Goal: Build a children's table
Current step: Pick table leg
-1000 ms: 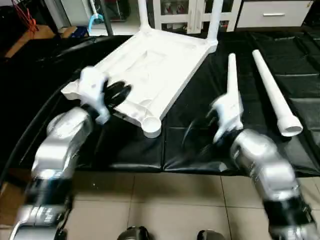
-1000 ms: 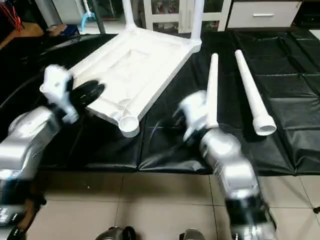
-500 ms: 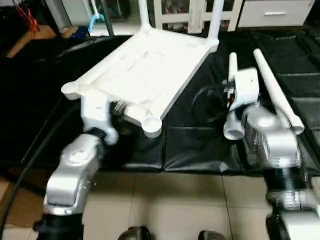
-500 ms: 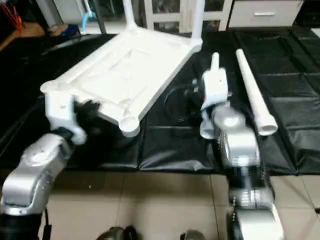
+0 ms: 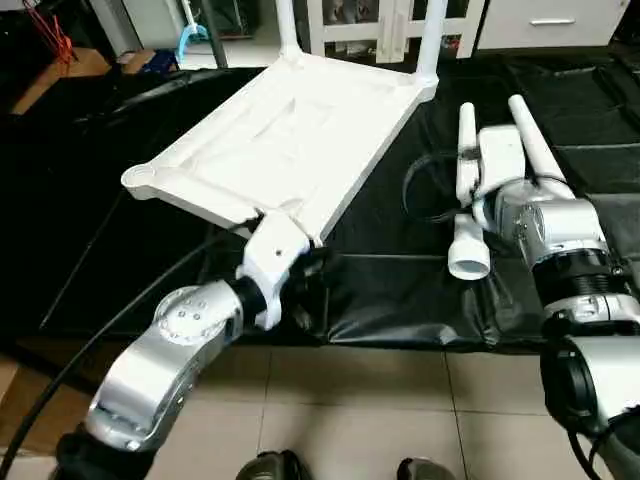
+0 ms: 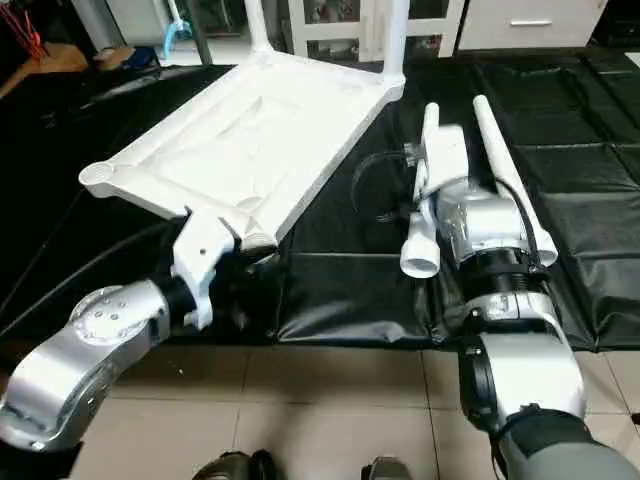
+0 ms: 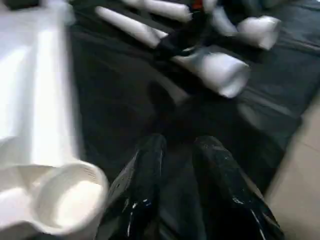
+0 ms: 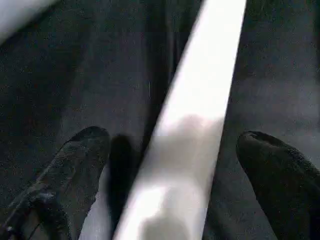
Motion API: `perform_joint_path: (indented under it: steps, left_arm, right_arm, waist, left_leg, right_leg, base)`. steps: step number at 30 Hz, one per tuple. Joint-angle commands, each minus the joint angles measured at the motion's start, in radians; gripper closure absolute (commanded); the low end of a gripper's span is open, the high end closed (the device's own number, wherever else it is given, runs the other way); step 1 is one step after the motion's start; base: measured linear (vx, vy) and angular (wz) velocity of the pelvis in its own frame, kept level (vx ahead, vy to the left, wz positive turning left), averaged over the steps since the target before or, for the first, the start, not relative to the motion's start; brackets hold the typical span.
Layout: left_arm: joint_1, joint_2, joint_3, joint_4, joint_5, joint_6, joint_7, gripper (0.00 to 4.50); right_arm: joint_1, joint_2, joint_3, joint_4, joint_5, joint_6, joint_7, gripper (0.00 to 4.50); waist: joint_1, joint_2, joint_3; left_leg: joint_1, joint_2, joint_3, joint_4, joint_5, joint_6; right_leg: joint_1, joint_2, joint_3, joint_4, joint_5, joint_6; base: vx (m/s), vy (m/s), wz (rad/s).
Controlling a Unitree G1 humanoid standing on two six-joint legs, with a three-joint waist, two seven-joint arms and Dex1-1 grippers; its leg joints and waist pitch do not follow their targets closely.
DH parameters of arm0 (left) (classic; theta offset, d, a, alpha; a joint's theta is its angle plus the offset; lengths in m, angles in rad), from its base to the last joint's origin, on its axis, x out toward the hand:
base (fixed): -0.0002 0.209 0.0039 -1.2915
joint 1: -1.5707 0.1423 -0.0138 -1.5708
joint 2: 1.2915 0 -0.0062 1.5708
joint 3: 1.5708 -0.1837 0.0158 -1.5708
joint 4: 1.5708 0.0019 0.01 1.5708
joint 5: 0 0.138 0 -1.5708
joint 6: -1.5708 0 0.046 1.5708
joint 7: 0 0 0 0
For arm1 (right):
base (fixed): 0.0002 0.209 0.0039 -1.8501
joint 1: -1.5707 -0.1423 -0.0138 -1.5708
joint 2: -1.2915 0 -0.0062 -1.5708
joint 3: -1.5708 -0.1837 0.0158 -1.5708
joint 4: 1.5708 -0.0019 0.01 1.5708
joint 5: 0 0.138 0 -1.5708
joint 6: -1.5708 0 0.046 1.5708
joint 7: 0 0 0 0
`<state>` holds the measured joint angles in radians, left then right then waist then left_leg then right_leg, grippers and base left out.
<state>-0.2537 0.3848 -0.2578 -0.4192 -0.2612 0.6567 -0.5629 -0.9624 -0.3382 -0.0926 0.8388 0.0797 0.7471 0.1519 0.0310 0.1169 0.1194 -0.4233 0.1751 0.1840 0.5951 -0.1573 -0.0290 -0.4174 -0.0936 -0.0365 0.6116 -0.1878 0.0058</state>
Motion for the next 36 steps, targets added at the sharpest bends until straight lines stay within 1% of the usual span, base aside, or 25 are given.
perform_joint_path:
  steps: [1,2,4,6,7,8,9,10,11,12,13,14,17,18,19,21,22,24,25,27,29,31,33,34,36]
  left_arm:
    - [0.007,0.011,-0.004,-0.034,-0.034,0.031,-0.03,3.3]
    - [0.006,0.011,-0.001,-0.038,-0.046,0.039,-0.036,3.3]
    - [0.002,0.012,-0.002,-0.045,-0.065,0.053,-0.052,3.3]
    - [0.001,0.024,-0.009,-0.06,-0.097,0.085,-0.083,3.3]
    - [0.0,0.032,-0.014,-0.067,-0.104,0.092,-0.095,3.3]
    - [0.001,0.043,-0.022,-0.076,-0.112,0.104,-0.109,3.3]
    - [0.0,0.05,-0.028,-0.08,-0.111,0.106,-0.115,3.3]
    - [0.0,0.057,-0.034,-0.087,-0.112,0.112,-0.122,3.3]
    - [-0.001,0.06,-0.035,-0.09,-0.112,0.115,-0.124,3.3]
    - [-0.001,0.06,-0.035,-0.09,-0.112,0.115,-0.124,3.3]
    - [-0.003,0.061,-0.034,-0.091,-0.112,0.12,-0.121,3.3]
    - [-0.007,0.059,-0.031,-0.091,-0.109,0.123,-0.114,3.3]
    - [-0.016,0.054,-0.02,-0.091,-0.106,0.131,-0.099,3.3]
    - [-0.016,0.054,-0.019,-0.091,-0.105,0.131,-0.097,3.3]
    - [-0.018,0.058,-0.018,-0.092,-0.107,0.136,-0.093,3.3]
    - [-0.019,0.06,-0.018,-0.093,-0.108,0.138,-0.093,3.3]
    - [-0.019,0.061,-0.017,-0.094,-0.109,0.14,-0.093,3.3]
    - [-0.018,0.062,-0.017,-0.096,-0.11,0.144,-0.093,3.3]
    - [-0.019,0.064,-0.02,-0.099,-0.111,0.149,-0.094,3.3]
    - [-0.02,0.066,-0.022,-0.102,-0.112,0.154,-0.094,3.3]
    - [-0.023,0.072,-0.02,-0.106,-0.114,0.158,-0.094,3.3]
    - [-0.024,0.076,-0.019,-0.105,-0.111,0.158,-0.091,3.3]
    - [-0.027,0.079,-0.018,-0.106,-0.106,0.163,-0.087,3.3]
    - [-0.028,0.078,-0.016,-0.108,-0.107,0.166,-0.085,3.3]
    - [-0.03,0.075,-0.005,-0.116,-0.116,0.174,-0.082,3.3]
  right_arm:
    - [-0.019,0.0,-0.005,0.04,0.015,0.027,0.018,0.08]
    - [-0.024,0.0,-0.005,0.061,0.014,0.028,0.025,0.08]
    - [-0.031,0.004,-0.013,0.094,0.014,0.03,0.026,0.08]
    - [-0.033,0.005,-0.008,0.117,0.009,0.05,0.044,0.08]
    - [-0.033,0.004,-0.003,0.124,0.004,0.055,0.049,0.23]
    - [-0.036,0.002,0.0,0.136,0.003,0.064,0.055,0.23]
    - [-0.035,-0.002,0.003,0.141,0.001,0.068,0.058,0.23]
    - [-0.036,-0.007,0.006,0.151,-0.001,0.072,0.063,0.37]
    - [-0.037,-0.013,0.011,0.156,-0.002,0.079,0.074,0.37]
    - [-0.037,-0.013,0.011,0.156,-0.002,0.079,0.074,0.57]
    - [-0.039,-0.019,0.015,0.163,-0.005,0.082,0.084,0.57]
    - [-0.038,-0.027,0.02,0.165,-0.007,0.083,0.095,0.62]
    - [-0.038,-0.049,0.035,0.165,-0.016,0.088,0.142,0.96]
    - [-0.036,-0.055,0.039,0.163,-0.018,0.089,0.154,1.02]
    - [-0.033,-0.063,0.038,0.166,-0.017,0.093,0.171,1.03]
    - [-0.033,-0.065,0.036,0.17,-0.015,0.095,0.176,1.26]
    - [-0.032,-0.069,0.033,0.175,-0.012,0.1,0.183,1.26]
    - [-0.03,-0.073,0.029,0.181,-0.007,0.106,0.192,1.48]
    - [-0.027,-0.077,0.026,0.187,-0.002,0.111,0.2,1.55]
    - [-0.027,-0.08,0.02,0.195,0.004,0.116,0.21,1.62]
    - [-0.027,-0.082,0.014,0.206,0.008,0.116,0.229,1.83]
    - [-0.026,-0.081,0.007,0.21,0.012,0.107,0.234,1.94]
    - [-0.025,-0.081,-0.004,0.217,0.015,0.099,0.229,2.02]
    - [-0.025,-0.081,-0.004,0.219,0.015,0.097,0.232,2.12]
    - [-0.025,-0.081,-0.007,0.224,0.017,0.096,0.234,2.26]
  waist:
    - [-0.003,-0.023,-0.08]
    - [-0.003,-0.022,-0.077]
    - [-0.005,-0.023,-0.073]
    - [-0.004,-0.024,-0.072]
    - [-0.004,-0.024,-0.072]
    - [-0.005,-0.023,-0.073]
    - [-0.007,-0.03,-0.066]
    - [-0.007,-0.026,-0.066]
    - [-0.008,-0.026,-0.065]
    - [-0.008,-0.026,-0.065]
    - [-0.008,-0.027,-0.065]
    - [-0.01,-0.031,-0.063]
    - [-0.012,-0.033,-0.063]
    - [-0.014,-0.042,-0.062]
    - [-0.013,-0.041,-0.063]
    - [-0.013,-0.042,-0.062]
    - [-0.013,-0.043,-0.062]
    - [-0.012,-0.041,-0.061]
    - [-0.012,-0.042,-0.06]
    - [-0.011,-0.042,-0.06]
    - [-0.01,-0.042,-0.058]
    - [-0.009,-0.046,-0.057]
    - [-0.007,-0.053,-0.06]
    - [-0.007,-0.049,-0.059]
    - [-0.005,-0.051,-0.062]
  left_leg:
    - [0.038,0.03,-0.007,-0.052,-0.111,0.079]
    - [0.04,0.031,-0.005,-0.054,-0.138,0.066]
    - [0.042,0.032,-0.006,-0.058,-0.179,0.043]
    - [0.044,0.031,-0.006,-0.059,-0.199,0.031]
    - [0.043,0.031,-0.006,-0.059,-0.201,0.027]
    - [0.042,0.03,-0.007,-0.06,-0.201,0.024]
    - [0.041,0.031,-0.007,-0.062,-0.206,0.024]
    - [0.043,0.031,-0.007,-0.062,-0.214,0.022]
    - [0.044,0.031,-0.006,-0.062,-0.217,0.018]
    - [0.044,0.031,-0.007,-0.063,-0.223,0.01]
    - [0.044,0.031,-0.007,-0.063,-0.228,0.008]
    - [0.041,0.031,-0.008,-0.064,-0.226,0.007]
    - [0.042,0.031,-0.007,-0.064,-0.22,0.006]
    - [0.04,0.031,-0.006,-0.064,-0.217,0.011]
    - [0.039,0.031,-0.007,-0.063,-0.212,0.013]
    - [0.04,0.032,-0.006,-0.062,-0.199,0.023]
    - [0.039,0.032,-0.006,-0.062,-0.186,0.029]
    - [0.041,0.033,-0.006,-0.062,-0.191,0.03]
    - [0.041,0.033,-0.005,-0.063,-0.195,0.029]
    - [0.042,0.034,-0.006,-0.064,-0.198,0.025]
    - [0.044,0.035,-0.006,-0.065,-0.22,0.015]
    - [0.044,0.035,-0.006,-0.067,-0.235,0.004]
    - [0.043,0.036,-0.006,-0.067,-0.23,0.004]
    - [0.044,0.036,-0.006,-0.068,-0.233,0.001]
    - [0.044,0.036,-0.005,-0.067,-0.232,-0.002]
  right_leg:
    - [0.049,-0.029,0.017,-0.053,-0.064,-0.284]
    - [0.046,-0.028,0.018,-0.056,-0.097,-0.281]
    - [0.043,-0.028,0.019,-0.059,-0.139,-0.27]
    - [0.043,-0.029,0.02,-0.06,-0.16,-0.264]
    - [0.043,-0.03,0.02,-0.06,-0.165,-0.263]
    - [0.043,-0.028,0.019,-0.059,-0.168,-0.259]
    - [0.04,-0.028,0.021,-0.061,-0.175,-0.254]
    - [0.039,-0.029,0.022,-0.063,-0.189,-0.249]
    - [0.038,-0.029,0.022,-0.064,-0.195,-0.247]
    - [0.039,-0.027,0.021,-0.064,-0.196,-0.245]
    - [0.038,-0.027,0.021,-0.064,-0.198,-0.243]
    - [0.04,-0.028,0.022,-0.063,-0.194,-0.241]
    - [0.04,-0.027,0.022,-0.064,-0.184,-0.243]
    - [0.041,-0.027,0.023,-0.065,-0.175,-0.246]
    - [0.043,-0.028,0.023,-0.062,-0.169,-0.248]
    - [0.041,-0.029,0.024,-0.063,-0.161,-0.255]
    - [0.042,-0.029,0.024,-0.062,-0.15,-0.262]
    - [0.041,-0.028,0.023,-0.063,-0.153,-0.266]
    - [0.041,-0.028,0.023,-0.063,-0.154,-0.267]
    - [0.041,-0.028,0.023,-0.062,-0.149,-0.269]
    - [0.04,-0.028,0.023,-0.063,-0.163,-0.27]
    - [0.039,-0.028,0.024,-0.064,-0.165,-0.27]
    - [0.042,-0.03,0.024,-0.063,-0.161,-0.271]
    - [0.039,-0.03,0.024,-0.063,-0.163,-0.272]
    - [0.041,-0.03,0.024,-0.063,-0.158,-0.275]
  base:
    - [0.0,0.0,0.0]
    - [0.0,0.0,0.0]
    - [0.0,0.0,0.0]
    - [0.0,0.0,0.0]
    - [0.0,0.0,0.0]
    - [0.0,0.0,0.0]
    - [0.0,0.0,0.0]
    - [0.0,0.0,0.0]
    - [0.0,0.0,0.0]
    - [0.0,0.0,0.0]
    - [0.0,0.0,0.0]
    - [0.0,0.0,0.0]
    - [0.0,0.0,0.0]
    - [0.0,0.0,0.0]
    - [0.0,0.0,0.0]
    - [0.0,0.0,0.0]
    - [0.0,0.0,0.0]
    - [0.0,0.0,0.0]
    - [0.0,0.0,0.0]
    - [0.0,0.0,0.0]
    - [0.0,0.0,0.0]
    - [0.0,0.0,0.0]
    - [0.0,0.0,0.0]
    - [0.0,0.0,0.0]
    - [0.0,0.0,0.0]
